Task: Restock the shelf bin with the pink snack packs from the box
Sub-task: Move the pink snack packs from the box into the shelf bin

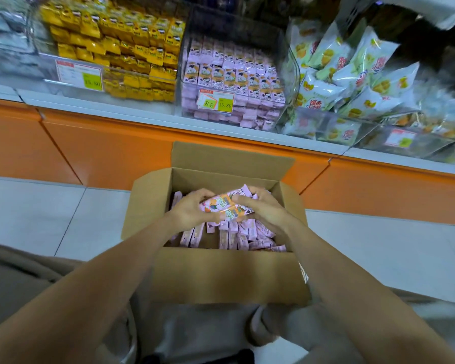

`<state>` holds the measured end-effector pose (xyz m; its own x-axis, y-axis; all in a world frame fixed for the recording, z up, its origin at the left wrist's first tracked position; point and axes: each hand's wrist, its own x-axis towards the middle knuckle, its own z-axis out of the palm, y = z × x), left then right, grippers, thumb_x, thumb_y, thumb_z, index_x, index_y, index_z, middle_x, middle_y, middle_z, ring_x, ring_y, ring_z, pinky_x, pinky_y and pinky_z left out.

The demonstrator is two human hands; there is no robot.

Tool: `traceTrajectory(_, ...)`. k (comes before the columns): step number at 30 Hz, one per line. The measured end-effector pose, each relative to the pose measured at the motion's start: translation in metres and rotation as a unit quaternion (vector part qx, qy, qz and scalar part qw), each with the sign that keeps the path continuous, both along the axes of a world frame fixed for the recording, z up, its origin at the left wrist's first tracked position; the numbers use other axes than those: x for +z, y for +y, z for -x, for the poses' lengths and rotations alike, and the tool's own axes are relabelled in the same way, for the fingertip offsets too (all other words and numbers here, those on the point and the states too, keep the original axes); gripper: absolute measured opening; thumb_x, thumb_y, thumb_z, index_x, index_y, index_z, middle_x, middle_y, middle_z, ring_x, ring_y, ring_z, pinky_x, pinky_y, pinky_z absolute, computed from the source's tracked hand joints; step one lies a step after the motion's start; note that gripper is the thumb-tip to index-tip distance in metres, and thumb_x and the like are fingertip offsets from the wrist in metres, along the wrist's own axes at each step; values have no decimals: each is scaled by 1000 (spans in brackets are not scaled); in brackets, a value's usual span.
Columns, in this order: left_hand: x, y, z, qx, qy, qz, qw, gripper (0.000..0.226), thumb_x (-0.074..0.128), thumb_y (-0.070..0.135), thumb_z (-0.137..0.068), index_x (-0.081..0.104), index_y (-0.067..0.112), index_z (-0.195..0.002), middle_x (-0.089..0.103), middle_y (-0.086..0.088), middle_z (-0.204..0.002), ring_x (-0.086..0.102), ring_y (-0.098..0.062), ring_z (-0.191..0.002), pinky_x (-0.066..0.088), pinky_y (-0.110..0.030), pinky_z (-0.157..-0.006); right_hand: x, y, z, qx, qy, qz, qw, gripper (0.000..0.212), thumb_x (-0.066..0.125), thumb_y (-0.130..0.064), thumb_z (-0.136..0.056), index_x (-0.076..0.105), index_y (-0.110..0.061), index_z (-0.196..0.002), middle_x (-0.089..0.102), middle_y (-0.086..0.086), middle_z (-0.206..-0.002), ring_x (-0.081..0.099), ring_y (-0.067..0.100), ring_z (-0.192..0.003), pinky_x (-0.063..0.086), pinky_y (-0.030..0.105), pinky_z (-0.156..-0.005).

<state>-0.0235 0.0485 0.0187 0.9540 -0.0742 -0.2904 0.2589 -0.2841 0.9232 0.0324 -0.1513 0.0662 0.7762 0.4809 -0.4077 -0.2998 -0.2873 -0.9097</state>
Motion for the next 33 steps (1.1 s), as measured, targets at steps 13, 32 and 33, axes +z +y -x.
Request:
traceTrajectory(13, 56, -11, 8, 145, 60, 297, 942, 25, 67, 16, -88, 64, 10, -112, 72, -9, -109, 72, -20, -90, 58, -25, -70, 26, -4, 8, -104, 84, -149, 980, 40, 63, -15, -90, 56, 5, -124, 68, 15, -115, 68, 24, -101, 58, 29, -73)
traceTrajectory(32, 121, 33, 2, 205, 14, 268, 941, 25, 75, 21, -78, 67, 3, -94, 69, -11, -103, 66, -17, -85, 59, -24, -66, 68, 25, 6, 47, -345, 96, 933, 65, 78, -36, -77, 43, -31, -131, 34, -8, -143, 40, 13, -132, 37, 30, -110)
traceTrajectory(33, 126, 36, -2, 206, 9, 265, 942, 22, 75, 19, -80, 67, 2, -92, 69, -10, -100, 65, -16, -82, 59, -23, -66, 76, 26, 5, 66, -384, 108, 915, 67, 75, -38, -79, 40, -32, -136, 30, -11, -146, 35, 8, -134, 33, 24, -110)
